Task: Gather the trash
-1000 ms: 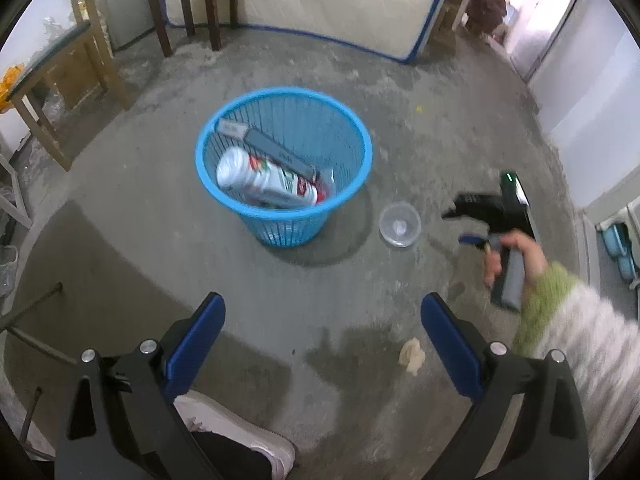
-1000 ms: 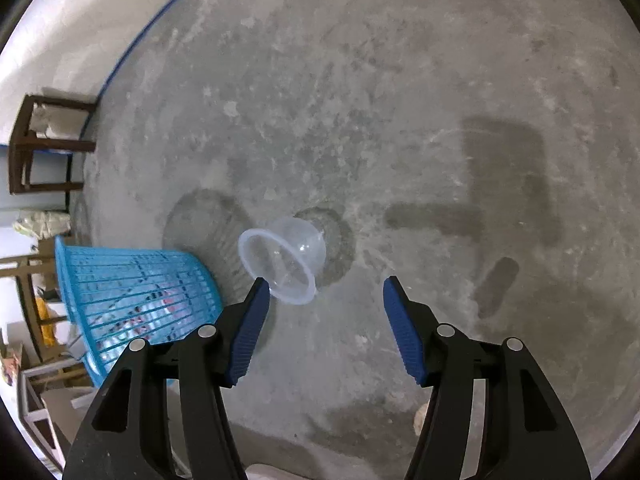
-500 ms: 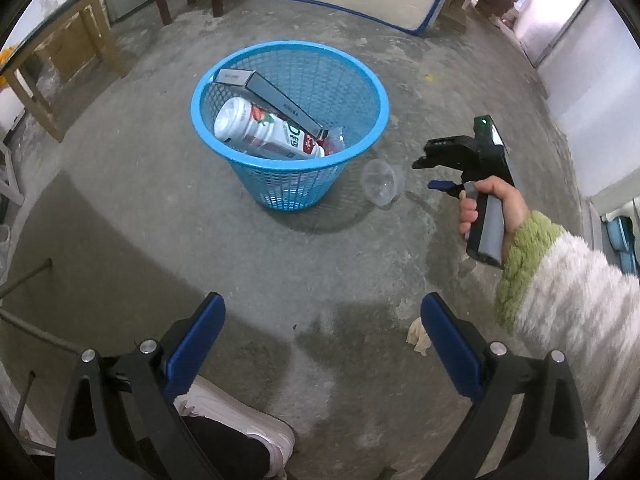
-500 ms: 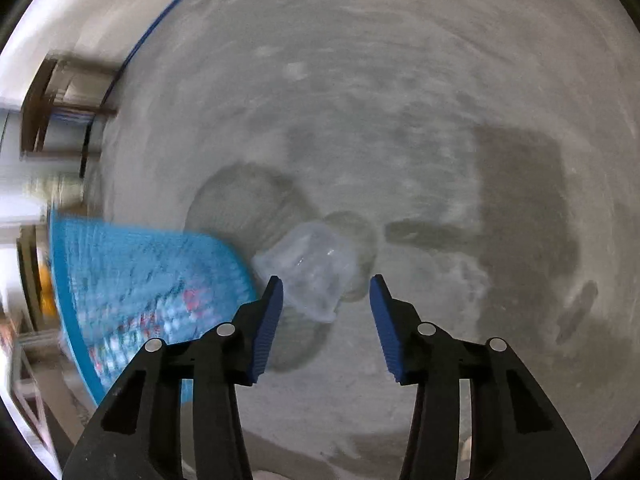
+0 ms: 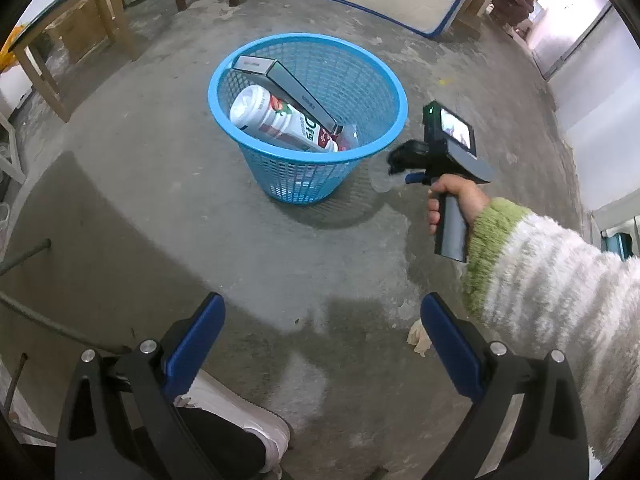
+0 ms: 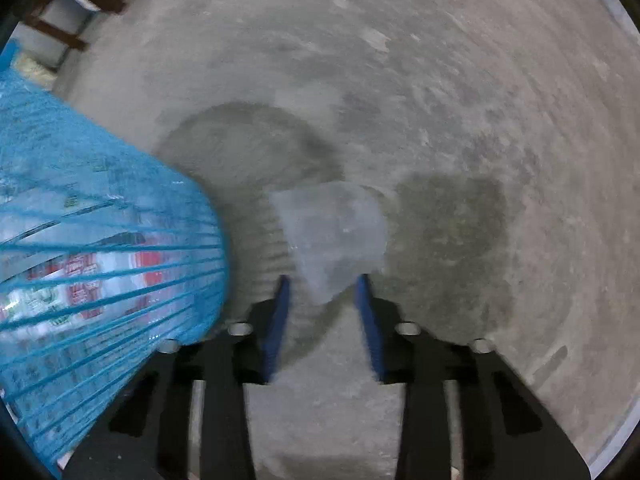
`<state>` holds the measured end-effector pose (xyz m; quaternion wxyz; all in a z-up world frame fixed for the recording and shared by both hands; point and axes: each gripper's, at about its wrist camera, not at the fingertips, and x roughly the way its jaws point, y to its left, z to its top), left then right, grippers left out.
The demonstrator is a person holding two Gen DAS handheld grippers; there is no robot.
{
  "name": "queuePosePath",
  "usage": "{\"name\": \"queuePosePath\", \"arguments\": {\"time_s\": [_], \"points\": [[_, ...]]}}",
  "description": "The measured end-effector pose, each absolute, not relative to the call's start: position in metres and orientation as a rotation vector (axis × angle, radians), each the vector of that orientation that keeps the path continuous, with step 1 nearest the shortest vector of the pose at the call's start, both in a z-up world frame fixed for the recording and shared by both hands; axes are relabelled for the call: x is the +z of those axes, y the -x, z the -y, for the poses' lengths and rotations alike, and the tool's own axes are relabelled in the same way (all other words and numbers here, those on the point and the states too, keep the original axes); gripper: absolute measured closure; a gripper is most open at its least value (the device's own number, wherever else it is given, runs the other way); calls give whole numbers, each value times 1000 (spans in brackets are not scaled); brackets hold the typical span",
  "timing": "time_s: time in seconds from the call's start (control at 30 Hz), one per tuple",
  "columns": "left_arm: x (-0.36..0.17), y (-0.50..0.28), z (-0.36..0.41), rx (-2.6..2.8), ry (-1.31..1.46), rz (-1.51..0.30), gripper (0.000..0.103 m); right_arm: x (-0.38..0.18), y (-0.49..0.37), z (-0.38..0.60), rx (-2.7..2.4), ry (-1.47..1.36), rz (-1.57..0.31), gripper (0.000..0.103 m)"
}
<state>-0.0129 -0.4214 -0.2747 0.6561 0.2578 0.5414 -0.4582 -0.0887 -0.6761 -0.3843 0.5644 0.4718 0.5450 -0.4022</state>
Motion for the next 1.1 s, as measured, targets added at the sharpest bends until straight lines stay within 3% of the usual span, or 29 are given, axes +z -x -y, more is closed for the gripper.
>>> {"name": "queuePosePath", "arguments": {"time_s": [0.03,0.1,0.33,0.53,0.7,0.8,0.87,0.9,0.93,0.97,1.1], "points": [[-274,12,421,-1037,-581,-1227,7,-387,90,678,-957,-1124,-1294,97],[-275,10,421,-1035,-576,-1230,7,-390,104,679,-1001,-1165,-1292,100],[-279,5,420,-1014,-563,-1257,7,-359,173,671,-994,-1330,-1069,100],[-286,6,420,-1001,-587,-1267,7,-269,206,655,-887,-1308,-869,100],[-287,9,419,-997,-604,-1256,7,-173,157,646,-737,-1162,-743,100],[-284,12,416,-997,-625,-1235,7,-157,114,655,-713,-1087,-756,99],[-283,12,413,-988,-635,-1223,7,-161,85,662,-702,-1073,-813,93],[-283,12,412,-984,-637,-1220,7,-172,69,665,-711,-1048,-893,78],[-282,12,410,-979,-640,-1214,7,-180,57,664,-745,-1015,-980,53],[-282,12,408,-975,-643,-1205,7,-190,50,663,-759,-989,-1046,44],[-279,9,402,-970,-631,-1188,7,-197,50,643,-780,-955,-1173,39]]}}
